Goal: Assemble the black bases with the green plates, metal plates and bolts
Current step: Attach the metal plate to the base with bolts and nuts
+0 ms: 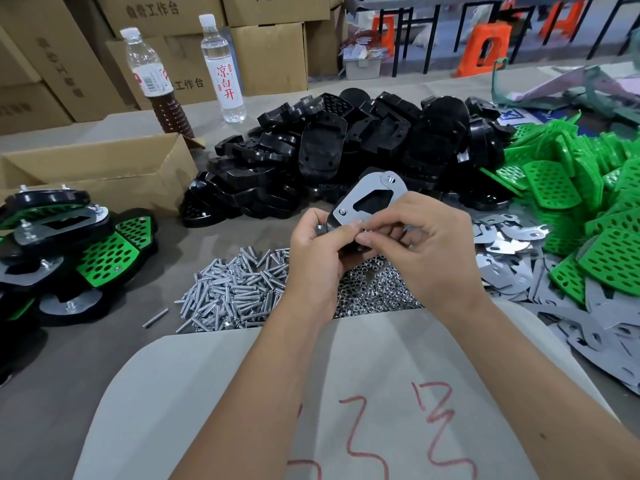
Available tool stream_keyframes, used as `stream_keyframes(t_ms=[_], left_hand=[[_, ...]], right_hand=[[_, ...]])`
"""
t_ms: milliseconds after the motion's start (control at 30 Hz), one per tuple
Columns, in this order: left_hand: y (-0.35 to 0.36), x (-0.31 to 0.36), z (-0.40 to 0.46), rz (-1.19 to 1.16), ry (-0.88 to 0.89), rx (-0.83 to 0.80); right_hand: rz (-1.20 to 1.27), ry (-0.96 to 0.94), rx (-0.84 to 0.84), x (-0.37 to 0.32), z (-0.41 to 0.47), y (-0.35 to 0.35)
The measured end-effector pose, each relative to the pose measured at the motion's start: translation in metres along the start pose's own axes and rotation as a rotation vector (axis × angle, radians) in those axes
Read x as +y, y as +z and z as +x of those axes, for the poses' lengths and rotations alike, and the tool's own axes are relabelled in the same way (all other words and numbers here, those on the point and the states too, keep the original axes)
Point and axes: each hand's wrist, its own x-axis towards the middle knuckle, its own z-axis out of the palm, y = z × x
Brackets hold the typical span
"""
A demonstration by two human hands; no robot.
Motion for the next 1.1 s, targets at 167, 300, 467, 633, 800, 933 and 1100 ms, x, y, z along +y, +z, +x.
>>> stream_keyframes(t_ms=[167,300,467,633,800,933,1100], left_hand=[[0.000,-0.002,0.000,0.055,0.008,0.009],[0.001,0.000,0.000,0.049,0.005,0.006],[0.001,0.003,-0.001,0.023,-0.003,0.026],[0.000,0.002,-0.001,0.004,0.004,0.052],[0.000,0.001,-0.001,0.006,0.008,0.042],[0.000,0.001,-0.002,0.012,0.015,0.033],[0.001,0.002,-0.003,0.026,0.021,0.052]], right_hand=[[-0.048,0.023,-0.003,-0.001,0.001,-0.004],[-0.074,0.018,0.006,-0.001,0.001,-0.005],[-0.057,0.064,-0.062,0.001,0.002,-0.010],[-0.061,0.020,-0.089,0.002,0.004,-0.011],[-0.075,0.040,-0.030,0.003,0.002,-0.007],[-0.102,0.041,-0.013,0.002,0.002,-0.006],[-0.062,0.075,-0.034,0.001,0.002,-0.007]])
